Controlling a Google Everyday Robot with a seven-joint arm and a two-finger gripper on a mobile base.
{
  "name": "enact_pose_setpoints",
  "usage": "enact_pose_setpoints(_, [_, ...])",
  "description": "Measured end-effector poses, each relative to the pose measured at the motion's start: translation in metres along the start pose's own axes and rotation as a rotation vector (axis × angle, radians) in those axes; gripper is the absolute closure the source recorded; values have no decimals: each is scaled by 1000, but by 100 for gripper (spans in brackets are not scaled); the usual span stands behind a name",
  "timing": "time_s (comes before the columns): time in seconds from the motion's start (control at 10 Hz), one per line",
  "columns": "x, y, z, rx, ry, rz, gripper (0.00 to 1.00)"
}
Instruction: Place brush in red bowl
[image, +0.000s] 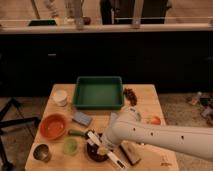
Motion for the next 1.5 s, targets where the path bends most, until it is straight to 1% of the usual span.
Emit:
enact_pose_setpoints(0.6, [8, -3, 10, -28, 0, 12, 46])
enact_pose_setpoints(0.7, [9, -3, 12, -34, 1, 12, 49])
enact_pose_setpoints(0.8, [9, -3, 14, -37, 0, 12, 55])
enact_pose_setpoints(1.0, [10, -4, 13, -41, 2, 11, 75])
enact_pose_setpoints(1.1, [12, -4, 12, -41, 3, 9, 87])
enact_pose_setpoints(1.2, [12, -4, 10, -41, 3, 8, 94])
enact_pose_setpoints(1.3, [13, -5, 8, -40, 4, 6, 98])
enact_pose_setpoints(1.5, [11, -4, 2, -35, 6, -4, 98])
